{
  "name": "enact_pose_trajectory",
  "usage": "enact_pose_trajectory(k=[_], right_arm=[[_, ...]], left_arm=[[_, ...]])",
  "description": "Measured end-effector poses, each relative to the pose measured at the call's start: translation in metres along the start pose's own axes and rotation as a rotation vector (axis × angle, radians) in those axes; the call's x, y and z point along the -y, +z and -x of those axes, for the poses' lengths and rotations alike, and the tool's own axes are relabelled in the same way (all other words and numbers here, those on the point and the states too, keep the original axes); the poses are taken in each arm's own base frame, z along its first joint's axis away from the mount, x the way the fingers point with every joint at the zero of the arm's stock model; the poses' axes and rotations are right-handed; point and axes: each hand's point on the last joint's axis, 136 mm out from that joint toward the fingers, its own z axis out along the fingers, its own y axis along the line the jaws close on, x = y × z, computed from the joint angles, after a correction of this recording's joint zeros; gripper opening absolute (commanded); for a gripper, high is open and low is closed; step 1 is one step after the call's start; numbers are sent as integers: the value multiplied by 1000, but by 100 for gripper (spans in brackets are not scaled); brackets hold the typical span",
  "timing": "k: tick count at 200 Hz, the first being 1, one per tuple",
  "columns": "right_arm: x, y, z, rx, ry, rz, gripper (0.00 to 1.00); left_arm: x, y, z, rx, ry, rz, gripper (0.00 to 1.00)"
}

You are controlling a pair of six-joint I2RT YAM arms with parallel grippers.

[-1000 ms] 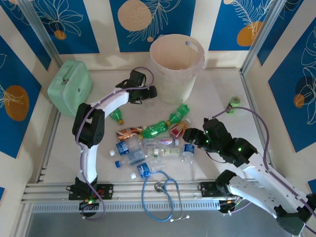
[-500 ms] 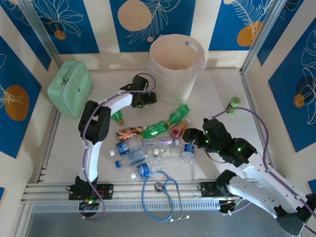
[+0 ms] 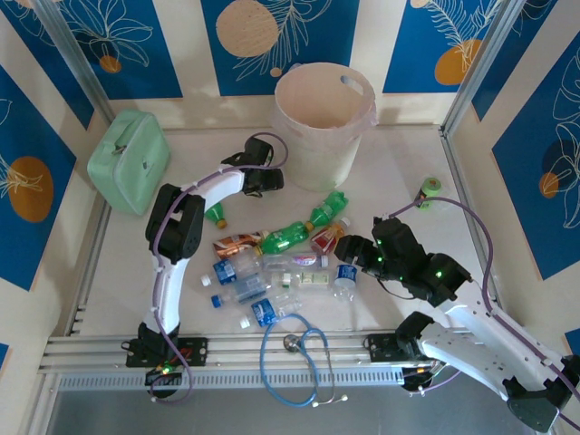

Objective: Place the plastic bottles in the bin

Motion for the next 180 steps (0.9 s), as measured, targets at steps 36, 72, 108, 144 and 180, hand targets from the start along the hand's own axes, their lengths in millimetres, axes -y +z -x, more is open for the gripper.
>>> enact_pose_trajectory(k=[36,72,108,144,180], right_arm=[[0,0,0,0,0,0,77],[0,0,0,0,0,0,77],[0,0,0,0,0,0,77],[0,0,0,0,0,0,77],[-1,0,1,5,1,5,77]], left_arm=[[-2,0,1,5,7,15,64],[-4,0,1,9,13,21,61],[-6,-2,2,12,15,35,56],[-14,-11,-7,-1,15,60,51],[-15,-38,-3,28,10,61,48]])
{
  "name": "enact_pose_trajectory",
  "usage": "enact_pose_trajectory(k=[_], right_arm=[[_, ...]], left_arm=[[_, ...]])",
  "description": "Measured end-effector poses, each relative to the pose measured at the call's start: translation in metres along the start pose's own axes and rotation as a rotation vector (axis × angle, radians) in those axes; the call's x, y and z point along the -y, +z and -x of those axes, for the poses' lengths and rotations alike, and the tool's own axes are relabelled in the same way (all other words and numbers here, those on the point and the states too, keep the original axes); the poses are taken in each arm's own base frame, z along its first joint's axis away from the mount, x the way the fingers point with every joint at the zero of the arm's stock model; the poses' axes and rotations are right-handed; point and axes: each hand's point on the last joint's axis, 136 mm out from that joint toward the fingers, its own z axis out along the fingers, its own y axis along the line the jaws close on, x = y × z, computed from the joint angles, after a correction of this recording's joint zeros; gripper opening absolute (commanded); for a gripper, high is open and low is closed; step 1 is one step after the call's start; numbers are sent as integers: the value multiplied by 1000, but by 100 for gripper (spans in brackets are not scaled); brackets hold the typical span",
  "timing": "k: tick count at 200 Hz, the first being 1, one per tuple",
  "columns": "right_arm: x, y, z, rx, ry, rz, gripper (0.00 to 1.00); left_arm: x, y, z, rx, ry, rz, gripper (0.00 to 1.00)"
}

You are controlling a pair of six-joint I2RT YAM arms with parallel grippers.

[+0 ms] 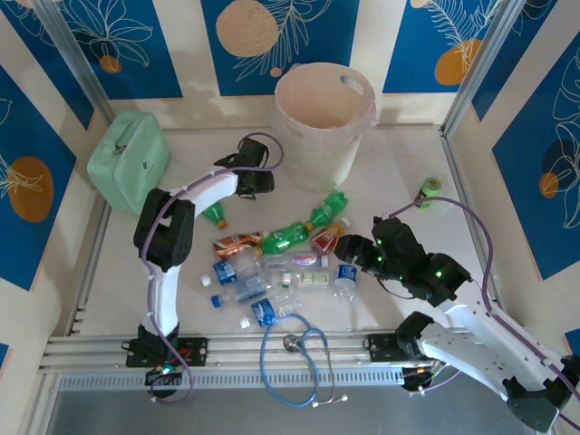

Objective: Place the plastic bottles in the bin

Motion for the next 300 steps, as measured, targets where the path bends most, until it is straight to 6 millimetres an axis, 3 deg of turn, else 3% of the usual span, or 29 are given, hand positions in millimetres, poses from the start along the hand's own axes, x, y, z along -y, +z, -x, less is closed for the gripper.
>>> enact_pose_trajectory(k=[29,87,107,165,191,211,231,276,300], right_arm=[[-2,0,2,8,3,7,77],[-6,5,4,5,4,13,77],[-7,7,4,2,4,14,77],[-6,10,4,-2,7,9,77],[-8,10,5,0,7,17,77],[-9,10,6,2,8,21,77],[-9,10,6,3,9,22,77],[-4,12,2,-4,10,18,77],[0,12,-1,-8,10,11,77]], left_arm=[[-1,-39,12,54,-9,-5,46],[7,-154,57,256,-30,-75,46],[12,-183,71,303,-27,-103,46],[63,-268,129,459,9,-301,47],[92,-294,138,495,40,-409,47],[114,-302,143,511,59,-500,47],[132,-296,147,514,64,-571,47],[169,-246,168,487,35,-660,46],[181,-224,176,467,17,-683,61]])
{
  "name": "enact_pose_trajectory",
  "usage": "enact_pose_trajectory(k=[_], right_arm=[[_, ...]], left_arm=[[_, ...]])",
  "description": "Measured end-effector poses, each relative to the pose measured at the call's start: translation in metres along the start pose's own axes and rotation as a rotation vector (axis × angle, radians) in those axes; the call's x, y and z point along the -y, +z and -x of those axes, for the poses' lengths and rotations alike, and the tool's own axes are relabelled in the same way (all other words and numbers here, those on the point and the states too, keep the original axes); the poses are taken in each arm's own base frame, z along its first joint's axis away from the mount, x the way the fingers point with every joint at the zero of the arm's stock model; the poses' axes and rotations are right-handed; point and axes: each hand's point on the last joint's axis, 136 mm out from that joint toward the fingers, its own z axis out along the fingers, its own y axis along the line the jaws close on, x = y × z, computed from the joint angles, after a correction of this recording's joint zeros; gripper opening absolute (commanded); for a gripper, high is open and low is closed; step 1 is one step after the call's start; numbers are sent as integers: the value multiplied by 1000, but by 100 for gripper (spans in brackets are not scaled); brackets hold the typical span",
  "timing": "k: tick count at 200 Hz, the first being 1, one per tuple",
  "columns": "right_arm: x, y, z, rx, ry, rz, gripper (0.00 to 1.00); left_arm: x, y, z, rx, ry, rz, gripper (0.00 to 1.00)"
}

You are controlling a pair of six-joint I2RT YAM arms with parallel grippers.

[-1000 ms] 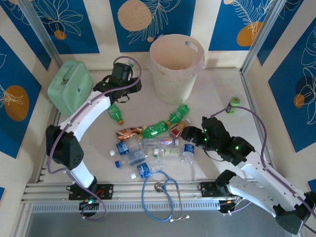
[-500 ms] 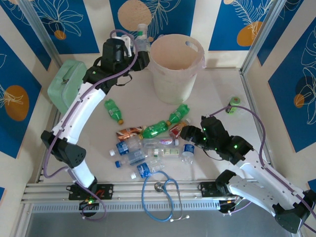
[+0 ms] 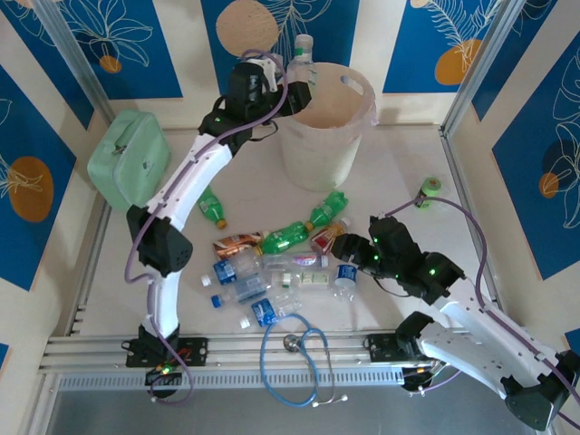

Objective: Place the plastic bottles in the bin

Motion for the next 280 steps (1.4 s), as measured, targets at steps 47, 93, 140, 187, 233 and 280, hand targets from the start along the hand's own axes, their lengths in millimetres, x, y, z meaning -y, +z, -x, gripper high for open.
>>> enact_pose_trajectory(k=[47,93,140,187,233,280], right_arm=[[1,-3,3,13,6,6,78],[4,-5,7,24,12,-8,77],[2,-7,9,28,9,1,77],[0,-11,9,37,9,14,77],[3,-11,6,24,9,-1,77],[26,-6,12,-24,59,-174,76]], left_arm=[[-2,7,-4,-11,-31,-9,81],[-11,4,-14,-32,-32,29,85],[-16,-39,-1,-20,4,166,81],[-15,-81,10,-7,40,249,71],[-42,-69,-15,-103,14,322,69],[-75,-104,-75,-241,25,419,72]])
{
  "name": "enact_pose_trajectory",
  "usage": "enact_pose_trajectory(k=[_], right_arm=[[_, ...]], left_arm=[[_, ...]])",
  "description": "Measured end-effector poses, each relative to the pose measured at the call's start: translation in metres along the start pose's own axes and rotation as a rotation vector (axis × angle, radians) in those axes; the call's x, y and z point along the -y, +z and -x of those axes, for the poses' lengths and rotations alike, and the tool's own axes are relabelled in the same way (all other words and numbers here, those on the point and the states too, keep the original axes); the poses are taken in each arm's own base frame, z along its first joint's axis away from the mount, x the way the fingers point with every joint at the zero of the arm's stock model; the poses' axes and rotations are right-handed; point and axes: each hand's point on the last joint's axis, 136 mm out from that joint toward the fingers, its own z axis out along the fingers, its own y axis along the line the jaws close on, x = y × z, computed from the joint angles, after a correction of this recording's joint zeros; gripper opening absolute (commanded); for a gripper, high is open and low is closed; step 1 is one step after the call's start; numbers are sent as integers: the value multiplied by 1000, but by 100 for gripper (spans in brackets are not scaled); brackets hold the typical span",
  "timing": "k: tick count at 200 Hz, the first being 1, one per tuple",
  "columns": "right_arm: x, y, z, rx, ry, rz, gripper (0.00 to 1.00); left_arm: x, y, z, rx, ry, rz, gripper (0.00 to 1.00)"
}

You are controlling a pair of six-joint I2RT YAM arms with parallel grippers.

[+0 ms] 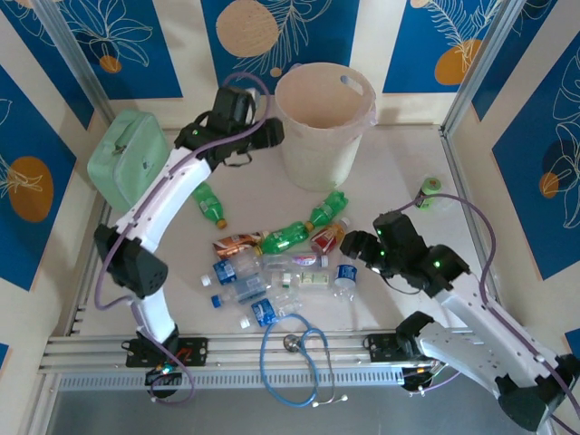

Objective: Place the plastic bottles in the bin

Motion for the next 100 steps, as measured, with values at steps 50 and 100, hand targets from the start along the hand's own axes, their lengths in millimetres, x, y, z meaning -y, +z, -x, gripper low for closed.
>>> enact_pose_trajectory(k=[50,100], right_arm=[[30,43,-13,-152,29,-220,75],[41,68,-32,-262,23,-304,75]], left_arm=[[-55,-61,-85,-61,32,80,73],[-98,-69,-136,-106,14,148,72]])
